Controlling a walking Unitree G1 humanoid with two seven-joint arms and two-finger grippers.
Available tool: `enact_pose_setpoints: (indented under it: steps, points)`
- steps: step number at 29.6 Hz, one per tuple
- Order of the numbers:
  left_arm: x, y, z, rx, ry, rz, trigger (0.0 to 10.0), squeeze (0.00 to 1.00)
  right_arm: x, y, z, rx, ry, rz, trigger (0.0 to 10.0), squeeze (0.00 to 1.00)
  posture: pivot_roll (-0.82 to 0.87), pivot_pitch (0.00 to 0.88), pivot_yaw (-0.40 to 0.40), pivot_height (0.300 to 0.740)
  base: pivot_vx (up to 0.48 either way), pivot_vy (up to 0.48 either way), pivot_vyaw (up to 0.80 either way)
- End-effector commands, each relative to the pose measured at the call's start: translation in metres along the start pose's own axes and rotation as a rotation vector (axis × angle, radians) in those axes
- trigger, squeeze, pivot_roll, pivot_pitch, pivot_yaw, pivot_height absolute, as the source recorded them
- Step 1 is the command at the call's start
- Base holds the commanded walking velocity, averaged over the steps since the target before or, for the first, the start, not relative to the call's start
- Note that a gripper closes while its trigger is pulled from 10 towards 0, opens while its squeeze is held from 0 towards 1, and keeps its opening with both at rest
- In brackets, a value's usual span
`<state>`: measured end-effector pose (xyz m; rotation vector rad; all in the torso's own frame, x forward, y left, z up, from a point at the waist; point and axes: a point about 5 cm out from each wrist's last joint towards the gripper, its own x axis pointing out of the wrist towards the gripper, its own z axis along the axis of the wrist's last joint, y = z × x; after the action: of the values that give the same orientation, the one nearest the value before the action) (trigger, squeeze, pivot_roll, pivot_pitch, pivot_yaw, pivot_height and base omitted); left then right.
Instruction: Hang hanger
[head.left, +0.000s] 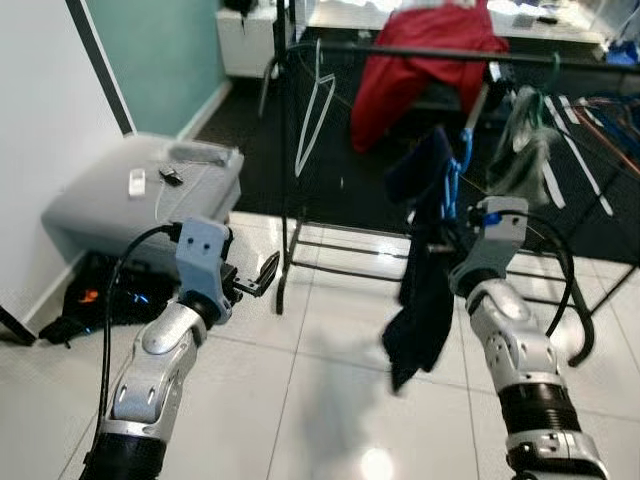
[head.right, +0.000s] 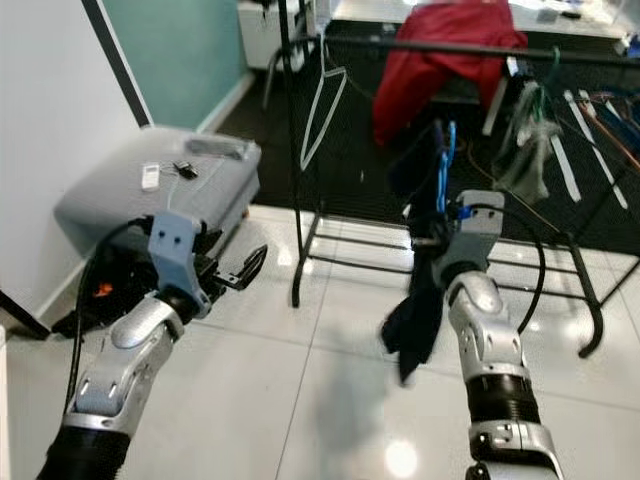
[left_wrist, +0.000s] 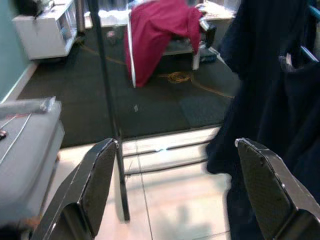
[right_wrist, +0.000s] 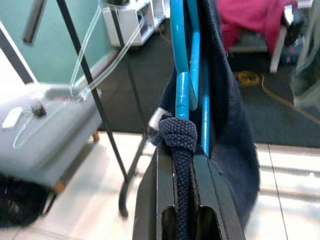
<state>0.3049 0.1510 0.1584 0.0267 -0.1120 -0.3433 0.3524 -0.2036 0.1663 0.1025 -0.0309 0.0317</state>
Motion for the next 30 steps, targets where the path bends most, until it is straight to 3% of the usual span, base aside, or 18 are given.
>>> enact_pose_setpoints:
  steps: [1,13,18,21,30]
  points:
    - [-0.002,0.003,-0.005,0.009,0.022,0.001,10.0,0.00,0.002,0.005,0.009,0.005,-0.050,0.018,10.0,0.00,-0.10,0.071,0.005,0.740,0.454,0.000,0.00]
    - [-0.002,0.001,-0.006,0.012,0.022,-0.012,10.0,0.00,0.006,-0.002,0.020,0.039,-0.070,-0.022,10.0,0.00,-0.10,0.085,0.005,0.740,0.450,0.000,0.00]
    - [-0.002,0.000,-0.005,0.013,0.021,-0.017,10.0,0.00,0.009,-0.004,0.023,0.045,-0.064,-0.033,10.0,0.00,-0.09,0.091,0.002,0.740,0.450,0.000,-0.80]
    - [-0.001,0.000,-0.005,0.015,0.019,-0.018,10.0,0.00,0.009,-0.005,0.026,0.033,-0.074,-0.039,10.0,0.00,-0.09,0.091,0.002,0.740,0.450,0.000,0.00]
    - [0.000,0.001,-0.004,0.019,0.021,-0.019,10.0,0.00,0.015,0.004,0.024,0.018,-0.011,0.022,10.0,0.00,-0.09,0.099,0.002,0.740,0.450,0.000,0.00]
